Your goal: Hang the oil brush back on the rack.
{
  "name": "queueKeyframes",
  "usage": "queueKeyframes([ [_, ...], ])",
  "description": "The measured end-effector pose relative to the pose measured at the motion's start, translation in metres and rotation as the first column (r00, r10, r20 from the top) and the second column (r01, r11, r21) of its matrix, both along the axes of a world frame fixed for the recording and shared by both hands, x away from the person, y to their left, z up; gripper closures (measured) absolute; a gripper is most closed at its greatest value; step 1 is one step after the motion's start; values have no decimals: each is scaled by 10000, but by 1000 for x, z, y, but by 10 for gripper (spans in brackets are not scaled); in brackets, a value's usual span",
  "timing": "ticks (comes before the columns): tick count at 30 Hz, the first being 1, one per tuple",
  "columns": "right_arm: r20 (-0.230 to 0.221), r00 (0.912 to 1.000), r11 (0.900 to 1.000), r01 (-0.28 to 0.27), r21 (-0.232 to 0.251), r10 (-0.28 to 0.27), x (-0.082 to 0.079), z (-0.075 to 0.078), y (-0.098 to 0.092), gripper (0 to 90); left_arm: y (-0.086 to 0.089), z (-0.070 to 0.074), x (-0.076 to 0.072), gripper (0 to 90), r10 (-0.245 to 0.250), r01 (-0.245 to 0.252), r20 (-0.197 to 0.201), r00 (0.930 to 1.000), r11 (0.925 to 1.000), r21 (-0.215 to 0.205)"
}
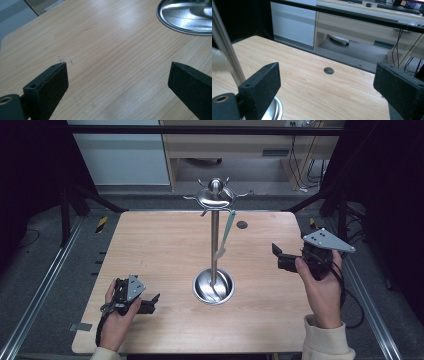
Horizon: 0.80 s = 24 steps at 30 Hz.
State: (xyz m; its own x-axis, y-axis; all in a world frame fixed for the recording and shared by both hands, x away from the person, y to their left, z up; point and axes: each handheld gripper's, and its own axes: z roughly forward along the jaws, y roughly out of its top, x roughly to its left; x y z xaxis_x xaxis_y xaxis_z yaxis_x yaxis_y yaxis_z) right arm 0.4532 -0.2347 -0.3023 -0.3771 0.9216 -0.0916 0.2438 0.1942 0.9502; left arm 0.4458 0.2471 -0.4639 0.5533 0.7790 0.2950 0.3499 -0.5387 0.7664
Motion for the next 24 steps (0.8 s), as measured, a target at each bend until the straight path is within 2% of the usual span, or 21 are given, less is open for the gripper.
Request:
queueKeyframes([
  [17,-492,9981,9987,361,-354,-378,18,-32,-13,85,-1,0,0,25,-61,61,-32,10000,10000,15],
  [24,-857,9955,9984,380,-418,-414,27,-49,-15,85,-1,0,0,25,-49,49,-20,10000,10000,3],
])
